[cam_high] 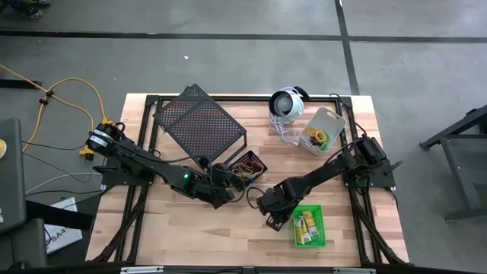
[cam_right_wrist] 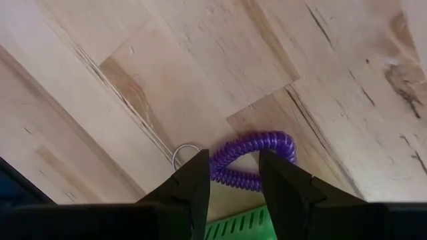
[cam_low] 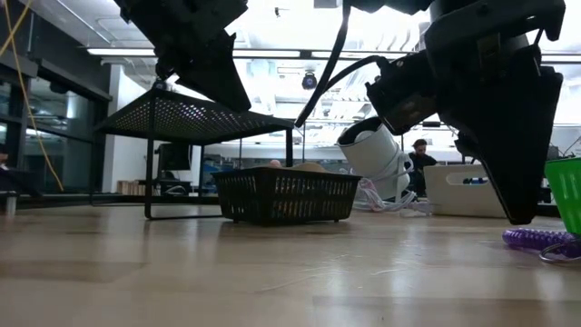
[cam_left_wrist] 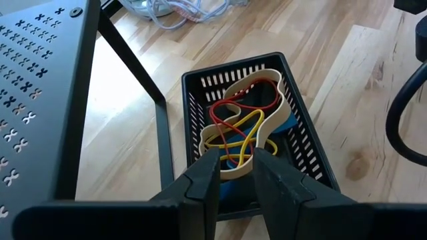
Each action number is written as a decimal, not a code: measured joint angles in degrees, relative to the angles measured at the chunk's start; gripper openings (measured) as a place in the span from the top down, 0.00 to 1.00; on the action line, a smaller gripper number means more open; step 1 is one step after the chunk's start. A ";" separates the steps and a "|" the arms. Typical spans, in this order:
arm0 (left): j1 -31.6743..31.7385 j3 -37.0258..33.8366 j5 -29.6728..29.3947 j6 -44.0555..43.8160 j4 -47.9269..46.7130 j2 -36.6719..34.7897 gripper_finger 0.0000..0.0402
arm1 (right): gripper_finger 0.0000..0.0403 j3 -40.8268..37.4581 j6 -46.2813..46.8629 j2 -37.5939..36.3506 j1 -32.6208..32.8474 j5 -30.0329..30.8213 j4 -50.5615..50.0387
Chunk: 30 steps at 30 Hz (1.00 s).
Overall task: Pick & Place Office Desk Supplies
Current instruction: Put the purple spring keychain into the white bin
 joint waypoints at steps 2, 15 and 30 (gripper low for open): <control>0.00 0.00 0.00 0.01 0.00 0.00 0.79 | 0.71 0.02 -0.01 0.78 0.00 -1.07 0.13; 0.00 0.02 0.04 -0.01 2.07 0.00 0.79 | 0.71 0.07 -0.49 2.91 -0.81 -4.20 1.09; 0.00 0.02 0.04 0.01 2.51 0.00 0.79 | 0.71 0.07 4.04 2.87 -0.74 -0.77 1.96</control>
